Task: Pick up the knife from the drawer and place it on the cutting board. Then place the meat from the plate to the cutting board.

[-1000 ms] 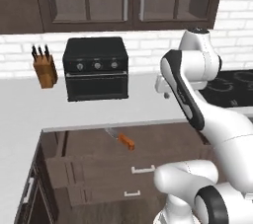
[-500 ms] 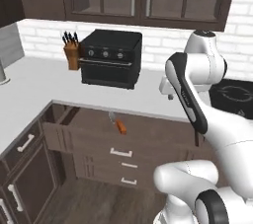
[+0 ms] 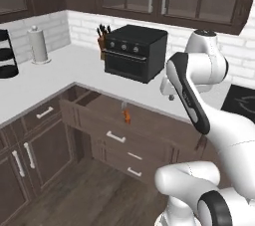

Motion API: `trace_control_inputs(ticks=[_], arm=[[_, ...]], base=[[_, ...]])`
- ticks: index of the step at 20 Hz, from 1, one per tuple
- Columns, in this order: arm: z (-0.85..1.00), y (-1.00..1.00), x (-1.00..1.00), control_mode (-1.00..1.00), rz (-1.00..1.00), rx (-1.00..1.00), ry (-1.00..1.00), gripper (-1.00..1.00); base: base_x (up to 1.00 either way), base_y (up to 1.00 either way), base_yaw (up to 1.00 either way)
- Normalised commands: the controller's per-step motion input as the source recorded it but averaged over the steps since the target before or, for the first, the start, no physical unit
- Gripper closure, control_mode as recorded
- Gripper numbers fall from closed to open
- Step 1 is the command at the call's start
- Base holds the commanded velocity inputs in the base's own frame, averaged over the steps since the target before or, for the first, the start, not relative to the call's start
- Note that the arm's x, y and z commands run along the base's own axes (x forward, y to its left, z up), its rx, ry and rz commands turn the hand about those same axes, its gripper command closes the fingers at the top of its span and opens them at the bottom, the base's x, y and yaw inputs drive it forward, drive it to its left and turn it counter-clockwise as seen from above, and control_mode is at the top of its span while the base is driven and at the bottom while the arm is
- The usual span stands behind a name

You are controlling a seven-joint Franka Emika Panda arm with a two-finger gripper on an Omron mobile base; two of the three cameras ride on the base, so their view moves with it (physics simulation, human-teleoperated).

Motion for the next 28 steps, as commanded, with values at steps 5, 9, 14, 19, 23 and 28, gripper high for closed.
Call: trace_control_inputs(ticks=[5,9,14,19,23,28], arm=[[0.0,0.0,0.0,1.0,0.0,0.0,0.0,-1.0],[0.0,0.0,0.0,1.0,0.0,0.0,0.0,-1.0],[-0.14,0.0,-0.06,-1.0,0.0,0.0,0.04,-1.0],[-0.98,0.01,0.0,-1.0,0.11,-0.01,0.17,-1.0],[-1.0,0.05,0.53,-1.0,0.23,0.01,0.07,-1.0],[-0.97,0.16,0.72,-1.0,0.17,0.11,0.07,-1.0]], base=[[0.0,-0.83,0.41],[0.0,-0.74,0.33],[-0.02,-0.09,0.09],[0.0,0.0,0.0],[0.0,0.0,0.0],[0.0,0.0,0.0]])
